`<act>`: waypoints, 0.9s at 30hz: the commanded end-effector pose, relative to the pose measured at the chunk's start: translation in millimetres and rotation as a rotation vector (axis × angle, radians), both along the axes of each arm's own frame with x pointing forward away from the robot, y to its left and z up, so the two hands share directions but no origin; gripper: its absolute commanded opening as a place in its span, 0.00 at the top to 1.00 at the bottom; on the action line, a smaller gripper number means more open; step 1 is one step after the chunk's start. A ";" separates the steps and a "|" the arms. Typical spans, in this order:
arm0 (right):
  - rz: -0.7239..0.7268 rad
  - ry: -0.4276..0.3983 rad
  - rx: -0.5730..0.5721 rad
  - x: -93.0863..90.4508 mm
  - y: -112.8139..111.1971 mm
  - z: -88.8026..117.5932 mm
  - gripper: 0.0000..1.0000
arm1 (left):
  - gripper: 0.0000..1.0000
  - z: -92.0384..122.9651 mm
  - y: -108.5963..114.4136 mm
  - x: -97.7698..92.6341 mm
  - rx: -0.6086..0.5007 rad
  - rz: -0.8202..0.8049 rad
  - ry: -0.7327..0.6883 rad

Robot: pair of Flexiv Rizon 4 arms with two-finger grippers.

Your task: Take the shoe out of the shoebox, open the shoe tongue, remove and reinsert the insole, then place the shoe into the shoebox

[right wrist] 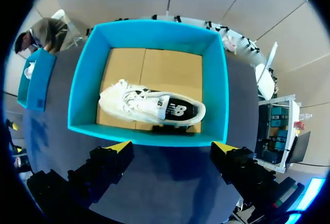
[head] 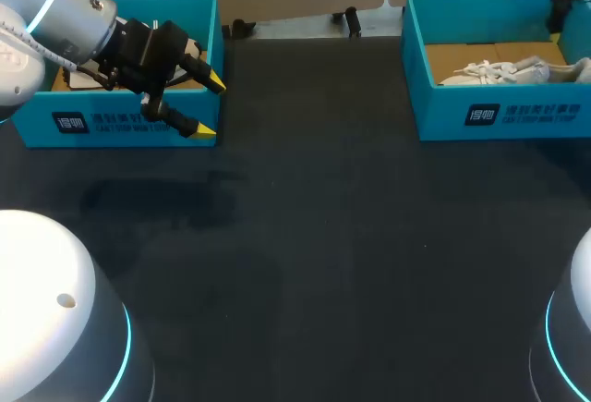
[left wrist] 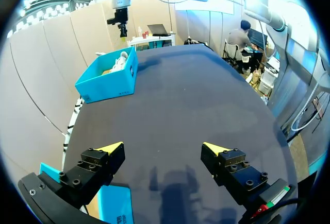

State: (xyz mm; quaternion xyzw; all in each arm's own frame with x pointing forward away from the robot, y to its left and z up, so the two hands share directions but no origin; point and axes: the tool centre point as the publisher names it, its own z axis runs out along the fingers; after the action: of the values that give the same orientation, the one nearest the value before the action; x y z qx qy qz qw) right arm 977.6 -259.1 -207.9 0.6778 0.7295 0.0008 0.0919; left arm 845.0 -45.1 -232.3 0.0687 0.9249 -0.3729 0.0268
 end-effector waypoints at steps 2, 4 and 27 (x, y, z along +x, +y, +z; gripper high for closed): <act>0.011 -0.013 0.011 -22.0 12.4 11.6 0.00 | 0.00 0.2 0.3 -0.9 0.002 0.000 -0.001; 0.017 -0.013 0.019 -27.3 18.3 14.2 0.00 | 0.00 0.2 0.3 -0.9 0.002 0.000 -0.001; 0.029 0.025 0.043 -55.6 40.1 4.8 0.00 | 0.00 20.8 25.6 15.8 0.092 -0.270 -0.221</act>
State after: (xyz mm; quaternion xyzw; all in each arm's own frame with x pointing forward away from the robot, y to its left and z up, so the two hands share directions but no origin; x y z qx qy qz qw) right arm 922.2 -219.1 -203.3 0.6689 0.7402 0.0096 0.0680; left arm 853.8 -33.2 -226.3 0.1411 0.9228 -0.3537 0.0583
